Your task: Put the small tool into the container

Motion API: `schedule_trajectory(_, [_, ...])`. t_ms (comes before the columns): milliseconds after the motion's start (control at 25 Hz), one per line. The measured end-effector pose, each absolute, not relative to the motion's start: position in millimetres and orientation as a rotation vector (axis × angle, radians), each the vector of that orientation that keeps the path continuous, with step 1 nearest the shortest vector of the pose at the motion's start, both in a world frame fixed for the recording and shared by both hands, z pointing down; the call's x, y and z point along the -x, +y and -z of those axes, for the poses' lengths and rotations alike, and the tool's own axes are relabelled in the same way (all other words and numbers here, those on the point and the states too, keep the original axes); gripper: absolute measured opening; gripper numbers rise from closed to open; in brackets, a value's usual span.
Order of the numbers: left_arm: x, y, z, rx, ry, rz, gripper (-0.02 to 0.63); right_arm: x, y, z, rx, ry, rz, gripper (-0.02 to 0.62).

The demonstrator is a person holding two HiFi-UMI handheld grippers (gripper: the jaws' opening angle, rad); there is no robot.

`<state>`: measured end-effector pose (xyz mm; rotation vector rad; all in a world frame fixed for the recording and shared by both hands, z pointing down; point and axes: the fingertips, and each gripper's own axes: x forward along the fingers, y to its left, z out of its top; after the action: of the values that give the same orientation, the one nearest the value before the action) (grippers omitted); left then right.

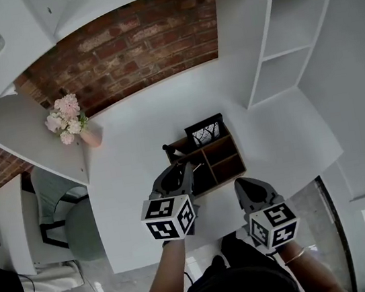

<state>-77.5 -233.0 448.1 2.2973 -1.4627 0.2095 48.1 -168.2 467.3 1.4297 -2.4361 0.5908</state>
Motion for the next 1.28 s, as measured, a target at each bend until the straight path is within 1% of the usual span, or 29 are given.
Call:
schedule_trajectory(640, [72,-242,-455,-2.278,-1.462,-0.248,0.071,-48,-175,-463,-1.418,-2.455,-0.579,0.004])
schedule_trajectory(1280, [93,-235,-459,-2.193,-1.548,-0.283,0.077,-48,-168,-461,-1.394,-2.477,-0.570,0.004])
